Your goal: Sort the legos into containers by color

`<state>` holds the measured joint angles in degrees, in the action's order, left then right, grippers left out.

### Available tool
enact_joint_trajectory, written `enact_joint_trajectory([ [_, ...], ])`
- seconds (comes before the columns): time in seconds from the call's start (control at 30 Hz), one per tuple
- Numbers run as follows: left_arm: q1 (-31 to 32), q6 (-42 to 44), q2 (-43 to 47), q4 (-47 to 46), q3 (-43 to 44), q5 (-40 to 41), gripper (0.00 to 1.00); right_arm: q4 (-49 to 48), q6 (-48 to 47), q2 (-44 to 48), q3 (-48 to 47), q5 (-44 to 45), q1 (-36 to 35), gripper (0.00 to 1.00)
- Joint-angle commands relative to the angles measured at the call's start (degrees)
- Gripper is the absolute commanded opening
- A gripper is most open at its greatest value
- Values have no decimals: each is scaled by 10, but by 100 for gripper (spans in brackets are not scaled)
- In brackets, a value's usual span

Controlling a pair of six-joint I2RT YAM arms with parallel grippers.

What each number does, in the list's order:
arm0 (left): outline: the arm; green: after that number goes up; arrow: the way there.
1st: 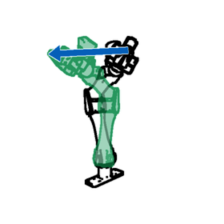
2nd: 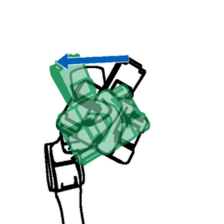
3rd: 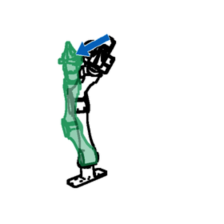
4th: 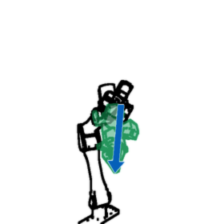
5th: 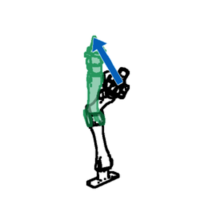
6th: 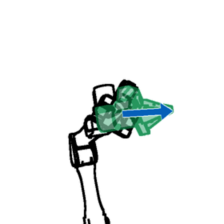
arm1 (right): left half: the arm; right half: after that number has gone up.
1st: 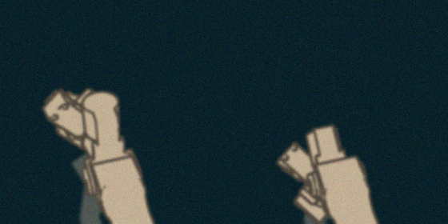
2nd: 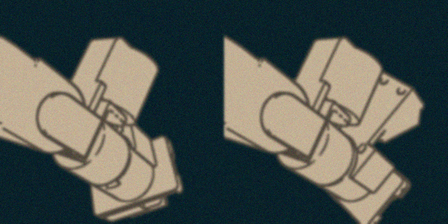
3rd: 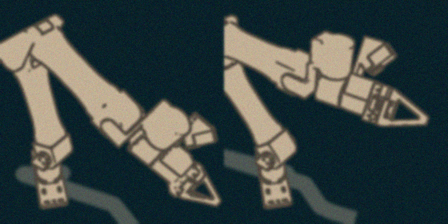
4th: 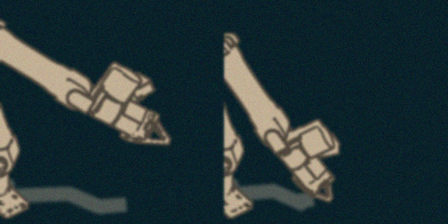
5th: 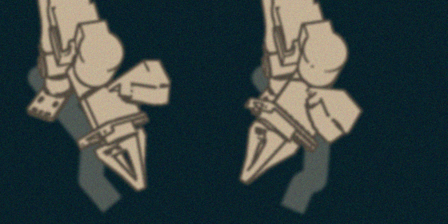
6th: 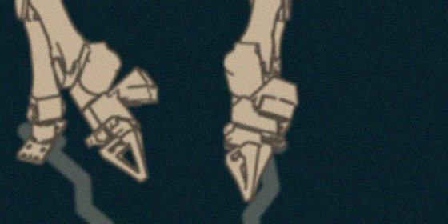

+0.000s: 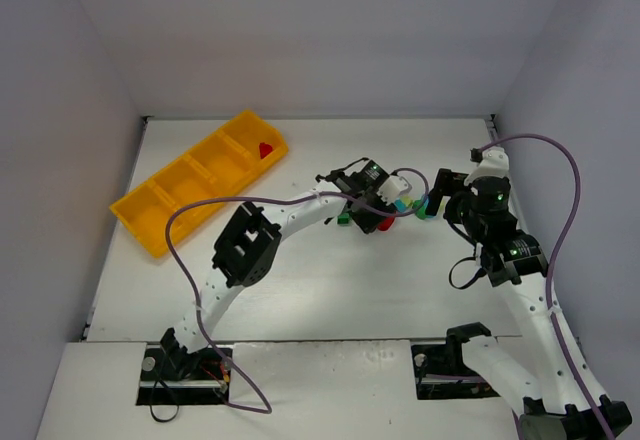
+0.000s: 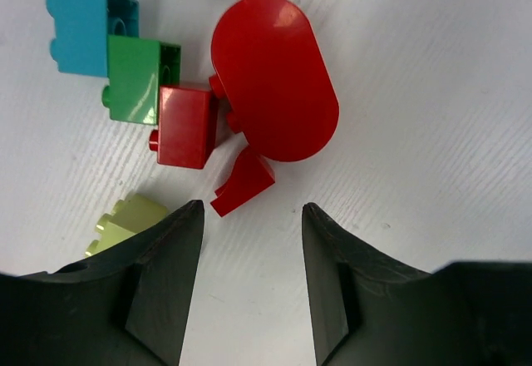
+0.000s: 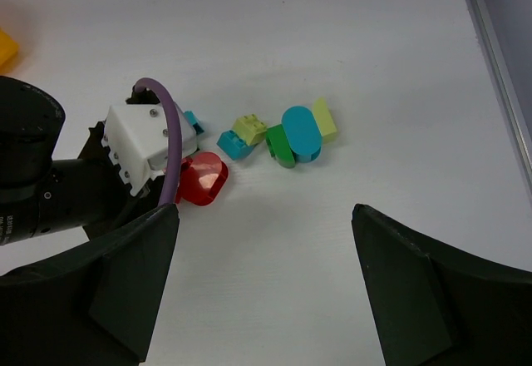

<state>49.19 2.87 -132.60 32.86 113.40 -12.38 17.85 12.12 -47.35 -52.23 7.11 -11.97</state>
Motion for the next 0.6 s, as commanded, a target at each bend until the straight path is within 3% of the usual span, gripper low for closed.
enact_joint_trajectory([
  [0.0,5,14,9,-25,42,15,45,-24,-3,-2,-4,-1,4,82],
  [0.47,5,22,-32,1,81,-7,44,-20,-4,5,-2,6,5,82],
  [0.57,5,19,-30,6,76,-15,30,-20,-1,3,-1,6,5,82],
])
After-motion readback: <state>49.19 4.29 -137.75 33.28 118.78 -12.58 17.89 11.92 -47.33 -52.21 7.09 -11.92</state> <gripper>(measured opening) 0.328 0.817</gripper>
